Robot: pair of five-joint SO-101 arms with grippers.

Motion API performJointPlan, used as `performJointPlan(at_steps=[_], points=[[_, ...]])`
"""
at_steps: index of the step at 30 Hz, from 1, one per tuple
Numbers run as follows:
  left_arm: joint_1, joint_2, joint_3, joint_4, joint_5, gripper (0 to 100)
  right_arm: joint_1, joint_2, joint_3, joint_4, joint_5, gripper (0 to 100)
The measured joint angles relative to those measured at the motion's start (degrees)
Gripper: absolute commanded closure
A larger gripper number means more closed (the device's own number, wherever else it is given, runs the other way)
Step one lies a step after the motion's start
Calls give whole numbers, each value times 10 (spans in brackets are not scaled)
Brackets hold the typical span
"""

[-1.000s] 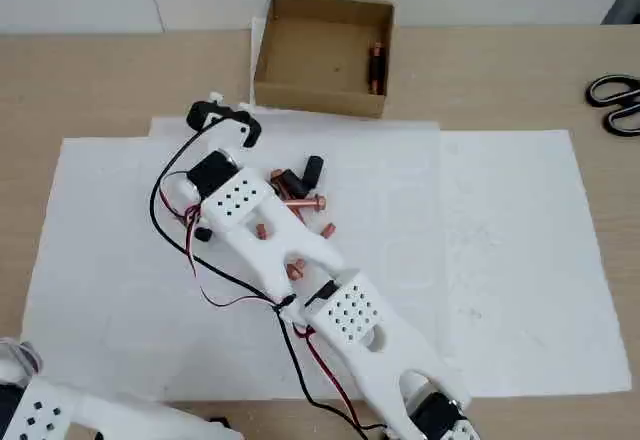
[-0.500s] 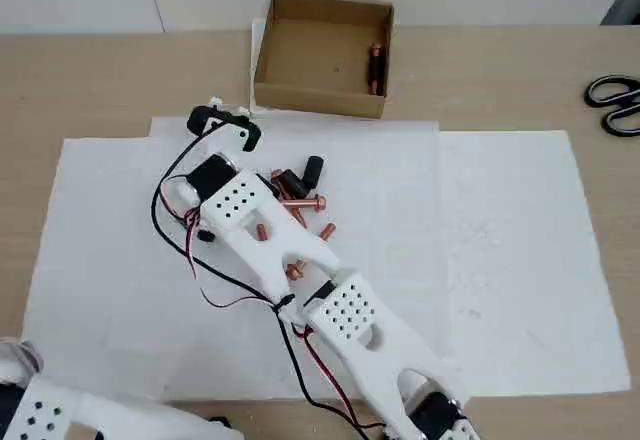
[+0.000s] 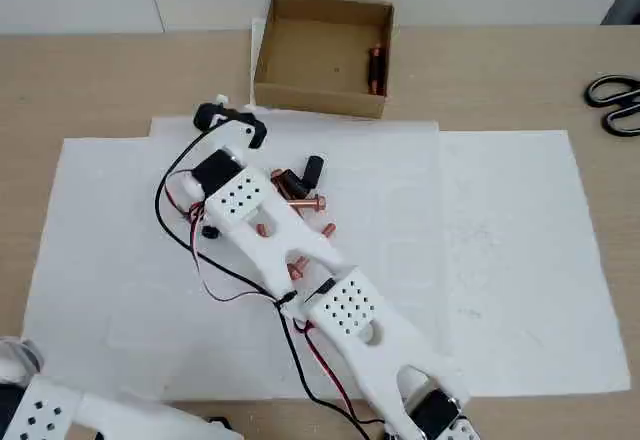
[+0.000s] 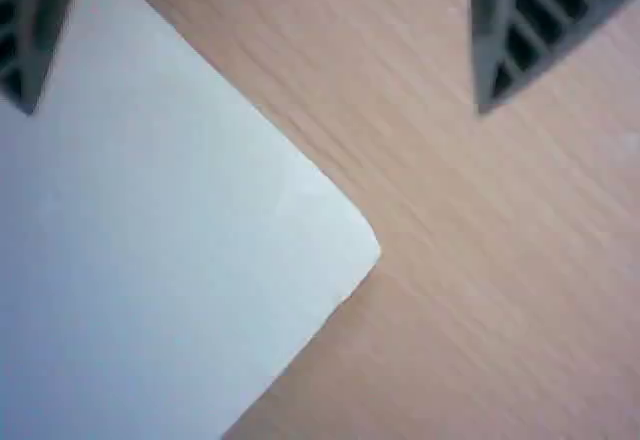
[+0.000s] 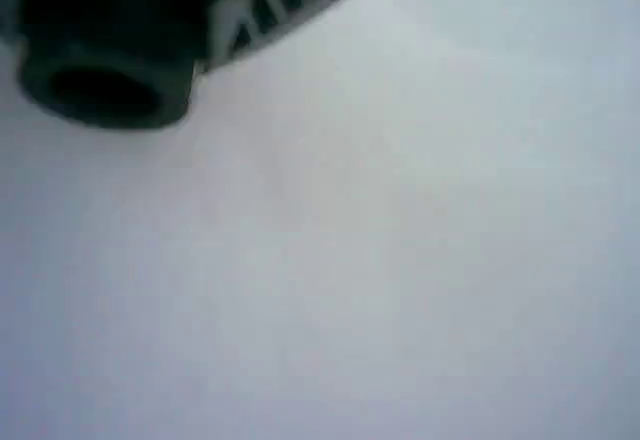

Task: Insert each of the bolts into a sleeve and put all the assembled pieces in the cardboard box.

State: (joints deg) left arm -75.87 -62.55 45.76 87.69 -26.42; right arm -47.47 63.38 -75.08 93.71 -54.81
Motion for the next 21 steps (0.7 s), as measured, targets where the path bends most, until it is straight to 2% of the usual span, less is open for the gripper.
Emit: performJointPlan(at_steps=[10, 21], points=[[124, 0, -84, 95, 9, 736, 81, -110, -164, 43, 54, 995], [206, 0, -157, 117, 47, 736, 244, -224, -169, 54, 238, 995]])
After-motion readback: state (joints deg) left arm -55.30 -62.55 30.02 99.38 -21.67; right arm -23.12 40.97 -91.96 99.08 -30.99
